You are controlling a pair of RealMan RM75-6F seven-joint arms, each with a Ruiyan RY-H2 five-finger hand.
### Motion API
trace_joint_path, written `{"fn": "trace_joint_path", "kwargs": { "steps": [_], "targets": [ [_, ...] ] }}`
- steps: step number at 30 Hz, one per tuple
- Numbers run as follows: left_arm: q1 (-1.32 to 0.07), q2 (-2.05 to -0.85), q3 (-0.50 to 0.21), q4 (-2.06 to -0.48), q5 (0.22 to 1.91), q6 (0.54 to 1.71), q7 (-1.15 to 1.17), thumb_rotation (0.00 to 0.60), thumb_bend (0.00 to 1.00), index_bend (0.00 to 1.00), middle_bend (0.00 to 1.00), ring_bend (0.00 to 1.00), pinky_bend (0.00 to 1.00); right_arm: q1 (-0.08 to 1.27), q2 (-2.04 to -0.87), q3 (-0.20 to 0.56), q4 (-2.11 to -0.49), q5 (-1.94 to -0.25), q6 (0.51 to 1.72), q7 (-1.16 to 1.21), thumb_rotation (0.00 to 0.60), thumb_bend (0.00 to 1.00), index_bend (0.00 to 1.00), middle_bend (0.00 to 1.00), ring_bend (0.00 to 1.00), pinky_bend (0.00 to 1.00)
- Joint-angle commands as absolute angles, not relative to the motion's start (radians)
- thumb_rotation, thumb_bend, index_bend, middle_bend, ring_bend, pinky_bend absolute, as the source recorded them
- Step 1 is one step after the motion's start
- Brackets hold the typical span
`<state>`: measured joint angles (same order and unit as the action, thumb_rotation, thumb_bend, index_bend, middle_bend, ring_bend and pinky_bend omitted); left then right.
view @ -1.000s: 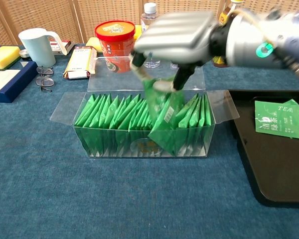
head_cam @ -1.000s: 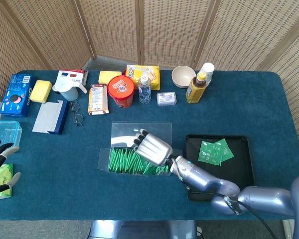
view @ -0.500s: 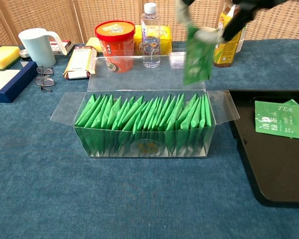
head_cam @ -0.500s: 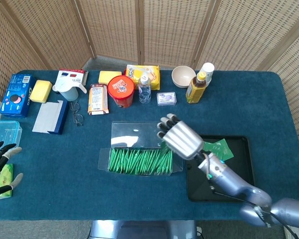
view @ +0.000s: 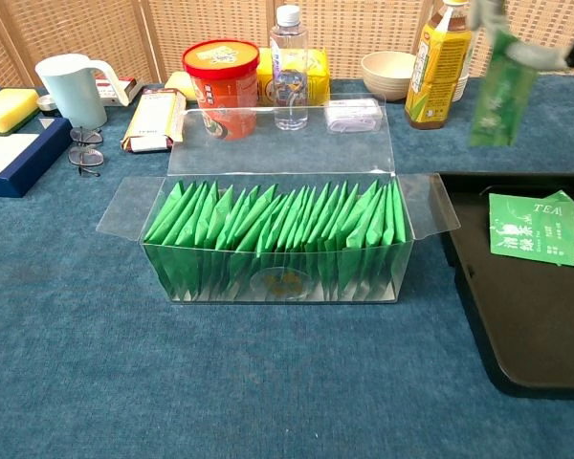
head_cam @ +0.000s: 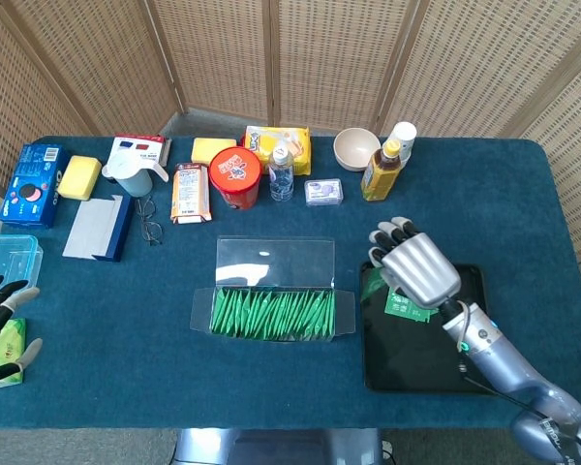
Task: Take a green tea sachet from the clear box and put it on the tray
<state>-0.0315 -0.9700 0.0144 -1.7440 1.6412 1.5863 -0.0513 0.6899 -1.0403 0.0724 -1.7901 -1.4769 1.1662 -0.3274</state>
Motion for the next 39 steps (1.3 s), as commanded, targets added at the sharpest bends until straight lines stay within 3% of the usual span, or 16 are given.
{"fn": "trace_joint_path", "kwargs": {
  "steps": [1,8,20,31,39],
  "targets": [
    [-0.029,-0.967,0.016,-1.749,1.644,1.59,-0.049,0.6,0.27,0.19,0.17,0.07,0.25,0.656,-1.044,0.048,-1.752,-1.476,1.17,-0.297,0.6,0.53,0.66,0.36,0.25,0.25],
    [-0.023,-0.961,0.02,-1.76,1.651,1.596,-0.039,0.6,0.27,0.19,0.17,0.07,0.25,0.605,-1.062,0.027,-1.678,-1.489,1.187,-0.249,0.6,0.53,0.53,0.31,0.21,0.21],
    [-0.011,-0.958,0.028,-1.77,1.654,1.601,-0.031,0.6,0.27,0.19,0.16,0.07,0.25,0.539,-1.073,0.022,-1.623,-1.486,1.212,-0.215,0.6,0.46,0.11,0.15,0.1,0.16],
    [0.0,-0.958,0.053,-1.793,1.601,1.543,0.013,0.6,0.27,0.19,0.17,0.07,0.25,0.417,-1.064,0.048,-1.702,-1.45,1.356,-0.122,0.6,0.45,0.1,0.13,0.06,0.14],
    [0.013,-0.987,0.058,-1.777,1.579,1.537,0.036,0.6,0.27,0.19,0.16,0.07,0.25,0.291,-1.089,0.016,-1.722,-1.45,1.476,-0.122,0.6,0.45,0.16,0.13,0.06,0.14]
  ]
}}
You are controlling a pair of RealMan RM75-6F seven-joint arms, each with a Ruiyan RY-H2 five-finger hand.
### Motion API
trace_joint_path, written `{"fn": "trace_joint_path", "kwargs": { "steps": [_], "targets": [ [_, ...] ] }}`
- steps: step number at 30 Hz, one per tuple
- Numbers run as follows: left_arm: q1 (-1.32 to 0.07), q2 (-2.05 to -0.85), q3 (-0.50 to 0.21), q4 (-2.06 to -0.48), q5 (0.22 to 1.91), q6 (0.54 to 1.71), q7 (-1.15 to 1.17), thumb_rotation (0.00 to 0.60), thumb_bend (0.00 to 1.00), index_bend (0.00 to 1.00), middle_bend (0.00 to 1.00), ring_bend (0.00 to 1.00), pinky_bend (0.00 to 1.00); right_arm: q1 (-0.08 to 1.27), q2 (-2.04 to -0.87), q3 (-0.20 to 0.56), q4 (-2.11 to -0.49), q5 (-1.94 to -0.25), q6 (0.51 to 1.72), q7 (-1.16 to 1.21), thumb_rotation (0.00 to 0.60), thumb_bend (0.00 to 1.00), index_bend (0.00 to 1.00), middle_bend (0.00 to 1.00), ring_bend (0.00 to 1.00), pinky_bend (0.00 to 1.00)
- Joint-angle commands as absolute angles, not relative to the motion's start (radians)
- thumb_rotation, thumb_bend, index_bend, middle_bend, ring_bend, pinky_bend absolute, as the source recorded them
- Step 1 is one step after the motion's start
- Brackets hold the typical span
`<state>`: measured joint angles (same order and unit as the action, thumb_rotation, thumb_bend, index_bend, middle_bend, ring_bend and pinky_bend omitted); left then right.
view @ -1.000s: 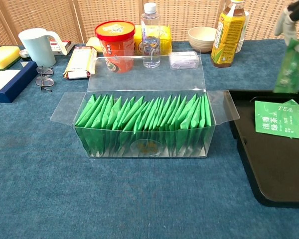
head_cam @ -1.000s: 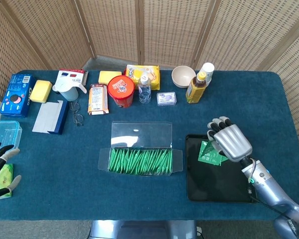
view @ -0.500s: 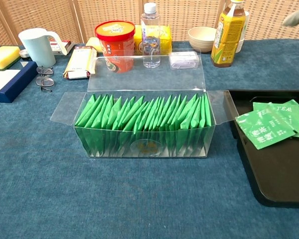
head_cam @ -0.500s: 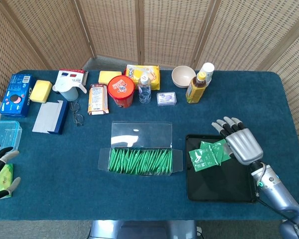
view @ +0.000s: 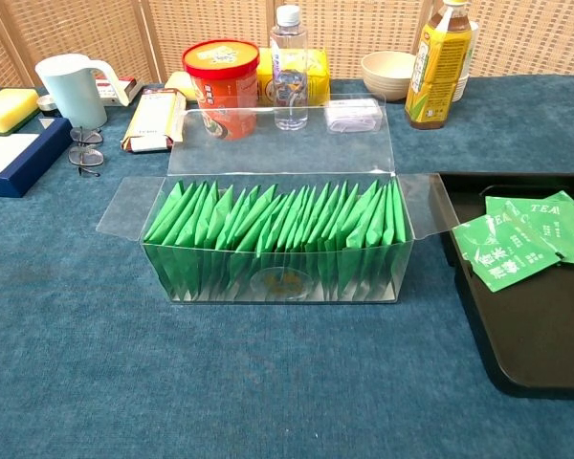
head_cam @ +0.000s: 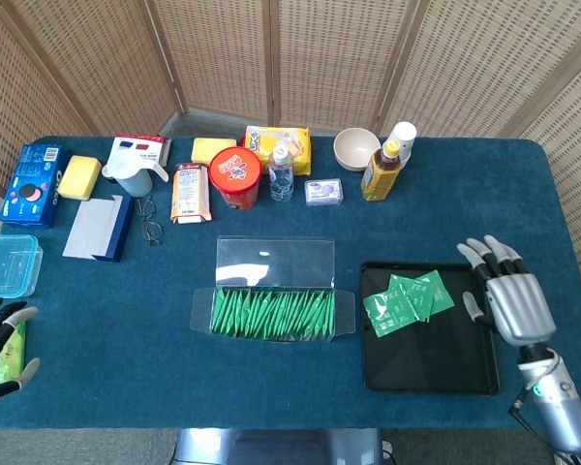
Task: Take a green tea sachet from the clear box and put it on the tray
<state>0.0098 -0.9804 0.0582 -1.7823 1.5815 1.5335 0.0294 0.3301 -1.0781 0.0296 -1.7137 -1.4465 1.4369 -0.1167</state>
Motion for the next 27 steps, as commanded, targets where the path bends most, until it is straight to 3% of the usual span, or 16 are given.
{"fn": "trace_joint_path", "kwargs": {
  "steps": [1,12,27],
  "targets": [
    [0.016,-0.993,0.057,-1.774,1.579,1.54,0.044,0.6,0.27,0.19,0.17,0.07,0.25,0.273,-1.092,0.01,-1.726,-1.453,1.493,-0.126,0.6,0.45,0.16,0.13,0.06,0.14],
    [0.04,-1.022,0.068,-1.754,1.579,1.557,0.041,0.6,0.27,0.19,0.16,0.07,0.25,0.184,-1.11,-0.019,-1.736,-1.486,1.555,-0.129,0.6,0.45,0.17,0.14,0.06,0.13],
    [0.04,-1.021,0.06,-1.768,1.604,1.573,0.039,0.6,0.27,0.19,0.17,0.07,0.25,0.164,-1.114,-0.018,-1.721,-1.494,1.51,-0.089,0.6,0.45,0.18,0.14,0.06,0.13]
  ]
}}
